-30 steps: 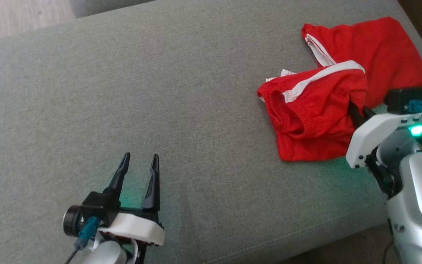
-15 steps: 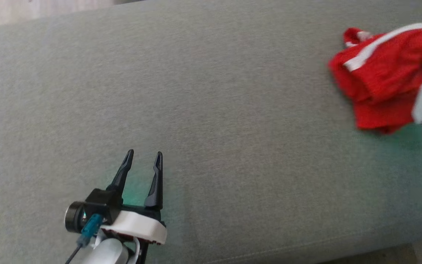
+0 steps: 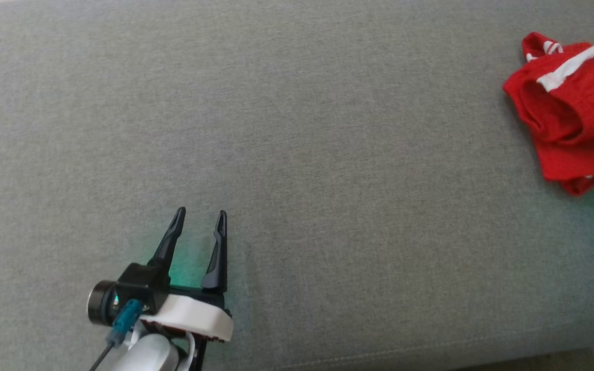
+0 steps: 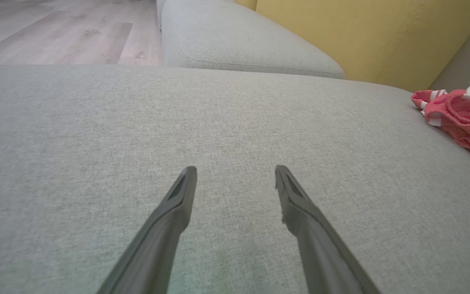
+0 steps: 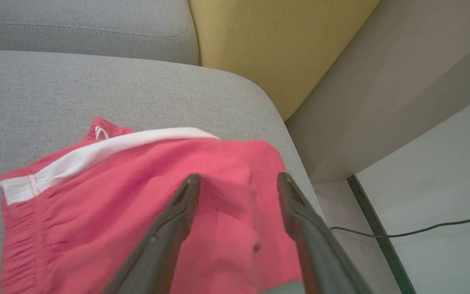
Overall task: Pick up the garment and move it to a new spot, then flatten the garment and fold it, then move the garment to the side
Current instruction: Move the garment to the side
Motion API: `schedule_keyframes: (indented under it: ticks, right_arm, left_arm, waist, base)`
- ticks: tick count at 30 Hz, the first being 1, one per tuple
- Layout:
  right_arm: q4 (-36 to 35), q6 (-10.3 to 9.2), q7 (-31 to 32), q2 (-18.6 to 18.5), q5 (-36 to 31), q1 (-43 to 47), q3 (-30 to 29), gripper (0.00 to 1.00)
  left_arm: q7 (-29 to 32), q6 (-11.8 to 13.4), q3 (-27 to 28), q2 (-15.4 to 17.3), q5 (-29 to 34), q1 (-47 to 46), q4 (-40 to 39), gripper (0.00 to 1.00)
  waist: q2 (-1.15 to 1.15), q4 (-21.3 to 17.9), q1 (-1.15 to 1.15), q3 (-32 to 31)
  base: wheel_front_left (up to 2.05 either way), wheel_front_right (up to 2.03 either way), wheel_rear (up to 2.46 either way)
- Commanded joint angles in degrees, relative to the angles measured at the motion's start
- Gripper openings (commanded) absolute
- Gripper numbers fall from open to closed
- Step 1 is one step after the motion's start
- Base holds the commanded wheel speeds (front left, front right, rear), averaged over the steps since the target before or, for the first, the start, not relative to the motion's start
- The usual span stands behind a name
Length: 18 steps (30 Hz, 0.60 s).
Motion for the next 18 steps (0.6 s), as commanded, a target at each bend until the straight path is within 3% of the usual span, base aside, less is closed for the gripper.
schedule_keyframes:
  ticks: [1,11,18]
  right_arm:
    - [-1.6,0.37,-0.6,-0.9,-0.6,-1.1,-0.2,1.00]
    - [-2.9,0.37,-1.2,2.6,-0.9,0.0,0.2,1.00]
    - [-7.2,0.37,-4.4,5.5,-0.7,1.2,2.5,1.00]
  left_arm:
    - [0.0,0.3,1.7,1.3,0.8,-2.2,-2.0,1.00]
    - [0.7,0.6,1.6,1.9,0.7,-2.6,-2.2,1.00]
    - [-0.4,1.1,3.2,2.1,-0.8,-1.5,-1.9,1.00]
  waist:
    - [0.00,-0.4,0.00,0.2]
    - [0.00,-2.6,0.00,-0.6]
    - [0.00,-2.0,0.00,-5.2]
  base:
    - [0.00,0.00,0.00]
    - [0.00,0.00,0.00]
    - [0.00,0.00,0.00]
